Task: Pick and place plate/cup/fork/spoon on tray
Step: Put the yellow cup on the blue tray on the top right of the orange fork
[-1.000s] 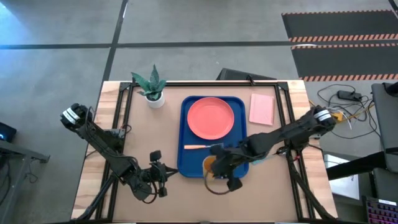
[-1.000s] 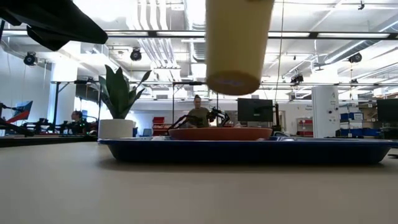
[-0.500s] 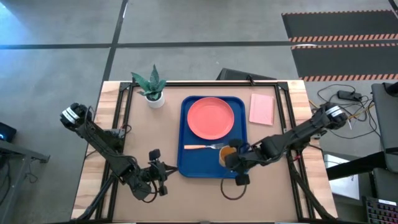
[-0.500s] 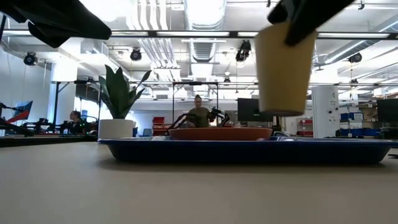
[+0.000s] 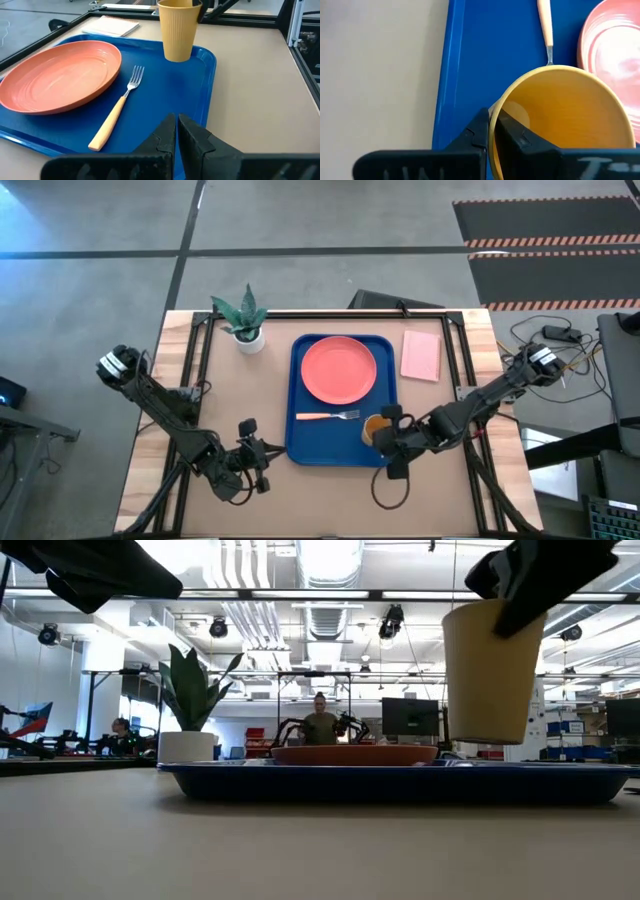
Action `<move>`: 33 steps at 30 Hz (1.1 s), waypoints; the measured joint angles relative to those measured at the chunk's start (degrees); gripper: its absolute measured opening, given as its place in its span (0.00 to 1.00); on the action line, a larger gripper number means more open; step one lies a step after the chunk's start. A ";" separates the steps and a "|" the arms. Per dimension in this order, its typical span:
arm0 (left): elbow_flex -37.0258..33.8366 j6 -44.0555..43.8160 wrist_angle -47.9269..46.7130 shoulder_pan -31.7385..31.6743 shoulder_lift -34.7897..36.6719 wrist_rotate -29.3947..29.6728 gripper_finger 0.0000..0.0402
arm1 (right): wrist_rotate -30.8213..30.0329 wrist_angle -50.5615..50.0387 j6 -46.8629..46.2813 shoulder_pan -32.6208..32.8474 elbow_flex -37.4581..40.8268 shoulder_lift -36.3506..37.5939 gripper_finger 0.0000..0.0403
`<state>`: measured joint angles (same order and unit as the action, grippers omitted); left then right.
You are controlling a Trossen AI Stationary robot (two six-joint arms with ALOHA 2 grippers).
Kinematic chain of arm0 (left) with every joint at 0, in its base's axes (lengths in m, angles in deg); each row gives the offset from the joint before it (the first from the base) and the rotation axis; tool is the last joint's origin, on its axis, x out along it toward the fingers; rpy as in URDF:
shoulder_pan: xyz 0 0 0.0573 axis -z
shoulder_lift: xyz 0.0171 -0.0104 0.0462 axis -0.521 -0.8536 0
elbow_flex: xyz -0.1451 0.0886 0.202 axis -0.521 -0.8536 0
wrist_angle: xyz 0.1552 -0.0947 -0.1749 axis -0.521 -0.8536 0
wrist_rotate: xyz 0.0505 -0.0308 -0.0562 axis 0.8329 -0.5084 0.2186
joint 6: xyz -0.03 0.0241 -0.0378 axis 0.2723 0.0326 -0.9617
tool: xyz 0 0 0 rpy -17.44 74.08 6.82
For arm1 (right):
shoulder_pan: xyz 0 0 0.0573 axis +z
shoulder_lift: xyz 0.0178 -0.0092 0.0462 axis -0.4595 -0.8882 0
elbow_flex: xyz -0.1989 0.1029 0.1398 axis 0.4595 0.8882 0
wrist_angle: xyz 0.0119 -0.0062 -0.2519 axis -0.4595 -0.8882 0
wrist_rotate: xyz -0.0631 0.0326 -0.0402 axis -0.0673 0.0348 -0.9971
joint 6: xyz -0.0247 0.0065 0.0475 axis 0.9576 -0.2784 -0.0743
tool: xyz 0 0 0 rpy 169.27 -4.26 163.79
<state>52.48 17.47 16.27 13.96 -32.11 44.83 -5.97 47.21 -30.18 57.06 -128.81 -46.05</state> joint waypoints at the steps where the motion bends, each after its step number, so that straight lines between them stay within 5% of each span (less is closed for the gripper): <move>1: 0.03 0.00 0.03 0.01 0.00 0.04 0.00 | -0.37 -0.04 -0.33 0.37 0.25 0.02 0.03; 33: 0.13 0.00 0.00 0.00 0.18 1.41 0.00 | -5.41 1.16 -3.15 3.55 3.03 -4.28 0.03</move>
<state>52.62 17.47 16.27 13.96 -31.92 46.24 -11.39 48.37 -33.33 60.61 -125.78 -50.33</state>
